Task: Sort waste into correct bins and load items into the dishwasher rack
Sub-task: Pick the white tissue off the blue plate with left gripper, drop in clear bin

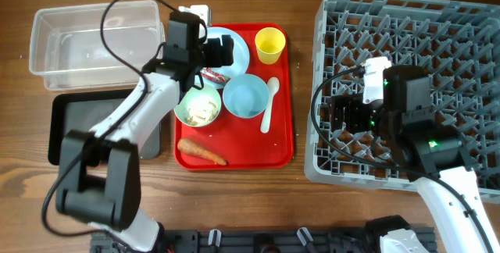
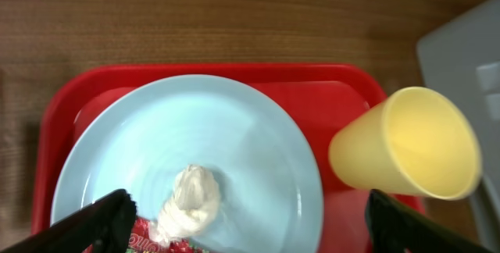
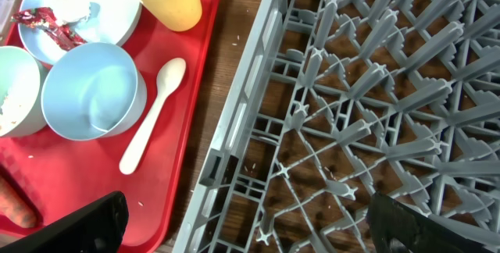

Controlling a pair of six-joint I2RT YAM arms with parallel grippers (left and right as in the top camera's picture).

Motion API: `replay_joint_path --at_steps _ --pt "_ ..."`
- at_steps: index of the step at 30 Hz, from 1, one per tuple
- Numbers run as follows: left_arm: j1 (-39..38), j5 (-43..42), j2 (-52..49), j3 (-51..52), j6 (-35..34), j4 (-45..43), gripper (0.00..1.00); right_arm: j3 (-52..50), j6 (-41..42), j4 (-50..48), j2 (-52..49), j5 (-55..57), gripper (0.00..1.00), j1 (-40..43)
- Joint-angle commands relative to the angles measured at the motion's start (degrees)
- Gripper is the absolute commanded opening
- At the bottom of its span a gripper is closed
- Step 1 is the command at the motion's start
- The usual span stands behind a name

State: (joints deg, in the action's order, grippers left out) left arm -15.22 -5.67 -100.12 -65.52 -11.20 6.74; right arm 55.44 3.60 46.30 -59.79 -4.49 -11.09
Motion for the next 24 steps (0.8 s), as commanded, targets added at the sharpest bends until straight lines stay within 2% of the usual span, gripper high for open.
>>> replay_joint_path --at_steps 1,6,10,20,22,24 --pt "0.0 1.7 -6.4 -0.4 1.8 -2.7 0.92 1.2 -0.6 0.1 0.0 -0.7 1.0 -0.3" --pt "0.0 1.7 -11.1 -0.4 1.8 -3.3 0.82 1.2 -0.5 0.0 0.0 -0.7 1.0 -0.3" --pt "0.0 2.8 -13.8 -0.4 1.8 -3.4 0.79 1.2 -0.4 0.3 -0.1 -0.7 1.0 -0.3" --pt "0.0 2.8 -13.5 -0.4 1.8 -3.9 0.11 1.2 -0.4 0.3 -0.1 -0.8 1.0 -0.3" --pt "0.0 2.8 -12.3 -0.4 1.8 -4.1 0.05 1.2 -0.4 0.3 -0.1 -0.7 1.0 -0.3" --pt "0.0 3.9 -10.5 -0.4 1.8 -4.2 0.04 1.2 -0.4 0.3 -0.1 -0.8 1.0 -0.3"
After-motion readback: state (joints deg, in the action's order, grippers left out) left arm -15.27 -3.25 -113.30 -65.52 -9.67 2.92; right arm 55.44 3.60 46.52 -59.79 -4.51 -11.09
